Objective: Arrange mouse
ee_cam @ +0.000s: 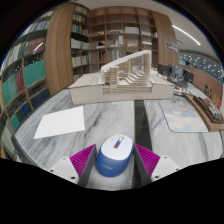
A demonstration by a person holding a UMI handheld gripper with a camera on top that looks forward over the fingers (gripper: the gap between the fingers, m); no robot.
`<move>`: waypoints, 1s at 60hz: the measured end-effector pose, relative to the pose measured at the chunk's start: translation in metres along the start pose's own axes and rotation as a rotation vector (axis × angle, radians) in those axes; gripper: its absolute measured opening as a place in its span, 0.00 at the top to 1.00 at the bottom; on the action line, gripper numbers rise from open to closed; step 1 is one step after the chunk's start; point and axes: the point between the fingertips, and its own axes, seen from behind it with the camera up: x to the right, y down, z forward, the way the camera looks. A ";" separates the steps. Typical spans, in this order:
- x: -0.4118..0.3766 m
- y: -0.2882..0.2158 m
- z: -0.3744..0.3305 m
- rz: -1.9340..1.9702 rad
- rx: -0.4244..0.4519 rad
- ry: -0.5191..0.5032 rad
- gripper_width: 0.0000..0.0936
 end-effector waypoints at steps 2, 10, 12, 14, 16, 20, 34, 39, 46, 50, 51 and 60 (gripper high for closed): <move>0.000 -0.001 0.000 0.003 0.003 0.008 0.21; -0.004 -0.001 0.003 0.012 -0.005 0.002 0.35; -0.002 -0.001 0.001 0.027 0.005 0.000 0.36; -0.001 -0.001 0.000 0.027 0.010 0.001 0.39; -0.002 0.000 -0.001 0.022 0.011 -0.002 0.41; -0.009 0.000 -0.003 0.036 0.018 -0.043 0.47; 0.041 -0.082 -0.027 0.051 0.160 -0.088 0.53; 0.115 -0.127 -0.014 0.041 0.210 0.000 0.54; 0.231 -0.129 0.037 0.069 0.154 0.120 0.54; 0.271 -0.106 0.063 0.140 0.078 0.137 0.54; 0.280 -0.101 0.067 0.147 0.066 0.147 0.54; 0.316 -0.072 0.082 0.163 0.017 0.179 0.52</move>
